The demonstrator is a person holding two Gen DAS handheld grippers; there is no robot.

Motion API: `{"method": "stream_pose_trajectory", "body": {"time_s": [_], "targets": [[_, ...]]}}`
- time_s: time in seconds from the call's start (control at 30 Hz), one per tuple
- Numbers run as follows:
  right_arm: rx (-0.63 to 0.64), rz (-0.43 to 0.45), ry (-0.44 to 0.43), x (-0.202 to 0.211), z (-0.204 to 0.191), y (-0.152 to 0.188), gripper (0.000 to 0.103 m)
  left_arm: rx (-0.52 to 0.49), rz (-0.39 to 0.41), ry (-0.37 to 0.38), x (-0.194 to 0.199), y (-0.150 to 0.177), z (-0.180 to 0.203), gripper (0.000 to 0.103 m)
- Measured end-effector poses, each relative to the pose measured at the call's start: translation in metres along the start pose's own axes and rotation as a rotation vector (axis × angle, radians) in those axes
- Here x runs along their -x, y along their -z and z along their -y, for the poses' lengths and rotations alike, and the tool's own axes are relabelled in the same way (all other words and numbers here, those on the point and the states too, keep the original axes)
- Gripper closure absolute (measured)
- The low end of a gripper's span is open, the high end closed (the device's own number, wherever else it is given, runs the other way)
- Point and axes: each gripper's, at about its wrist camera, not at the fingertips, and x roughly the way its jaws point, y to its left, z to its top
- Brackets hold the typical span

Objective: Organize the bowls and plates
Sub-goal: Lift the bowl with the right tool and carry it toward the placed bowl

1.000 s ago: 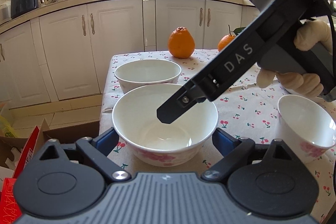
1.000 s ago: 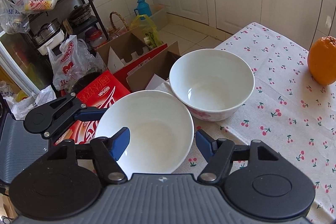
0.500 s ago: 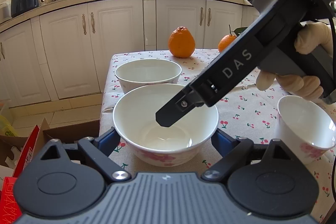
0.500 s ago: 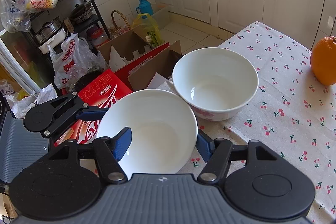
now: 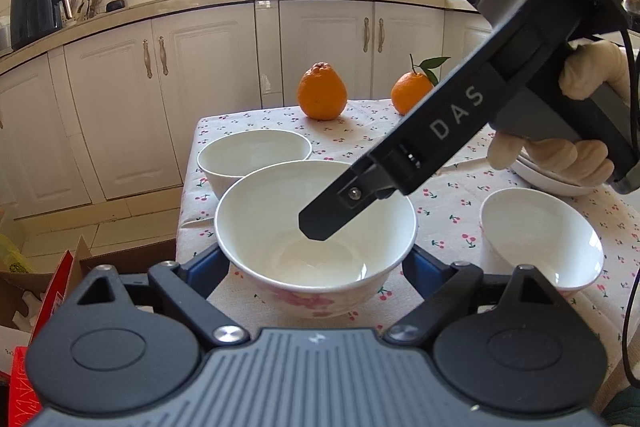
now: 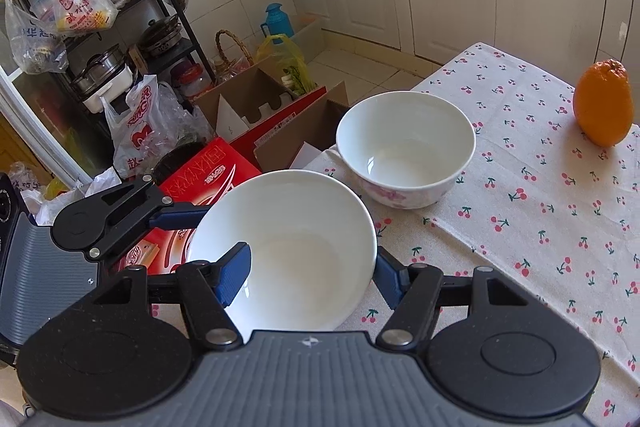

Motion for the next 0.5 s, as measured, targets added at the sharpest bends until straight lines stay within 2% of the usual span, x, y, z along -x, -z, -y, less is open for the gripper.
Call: {"method": "stream_pose_trajectory", "body": {"time_s": [0.5], "targets": [[-0.077,0.052,0.011,0.060,-0.005,0.036,0.032,-0.062,0.025,0.043,0.031,-0.015,0.044,0.010]]}}
